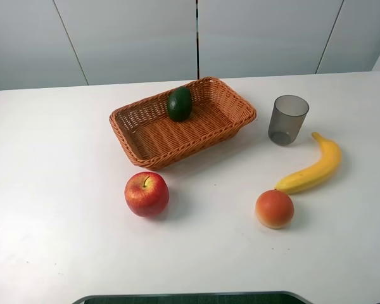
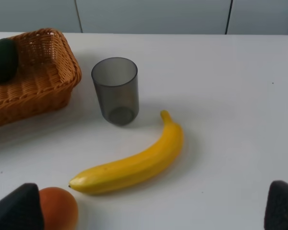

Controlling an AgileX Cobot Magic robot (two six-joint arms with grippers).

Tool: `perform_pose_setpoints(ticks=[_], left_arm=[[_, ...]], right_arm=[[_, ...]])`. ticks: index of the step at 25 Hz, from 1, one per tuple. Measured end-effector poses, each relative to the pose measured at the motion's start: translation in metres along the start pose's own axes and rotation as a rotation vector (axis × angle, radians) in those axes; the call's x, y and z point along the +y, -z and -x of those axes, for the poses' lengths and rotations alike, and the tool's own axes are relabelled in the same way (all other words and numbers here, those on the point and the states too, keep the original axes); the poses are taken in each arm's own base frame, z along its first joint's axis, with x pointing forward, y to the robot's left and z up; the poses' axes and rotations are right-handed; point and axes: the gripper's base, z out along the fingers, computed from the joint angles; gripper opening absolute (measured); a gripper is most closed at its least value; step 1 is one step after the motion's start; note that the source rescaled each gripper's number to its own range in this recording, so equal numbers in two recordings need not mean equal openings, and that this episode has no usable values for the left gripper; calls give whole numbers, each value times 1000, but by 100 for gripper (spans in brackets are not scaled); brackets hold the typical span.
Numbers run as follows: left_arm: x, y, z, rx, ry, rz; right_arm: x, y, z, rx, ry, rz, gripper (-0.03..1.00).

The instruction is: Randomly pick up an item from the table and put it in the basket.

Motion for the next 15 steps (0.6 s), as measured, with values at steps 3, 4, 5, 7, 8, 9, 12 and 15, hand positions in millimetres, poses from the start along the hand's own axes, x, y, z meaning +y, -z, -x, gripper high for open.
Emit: perform_pose_setpoints(ticks=[3,4,5,7,8,9,12,15], left_arm=[[0,0,0,0,0,0],[0,0,0,0,0,0],[0,0,0,0,0,0],[0,0,0,0,0,0],[0,0,0,0,0,0],[0,0,0,0,0,0],[0,0,0,0,0,0],[0,0,0,0,0,0]], right_arm=[[0,0,0,0,2,0,100],[0,0,0,0,2,0,99],[0,0,0,0,2,0,99],[0,0,0,0,13,0,99],[0,0,0,0,13,0,99],[0,0,0,0,25,5,99],[0,0,0,0,47,34,99],[-1,0,0,1,62,55,99]])
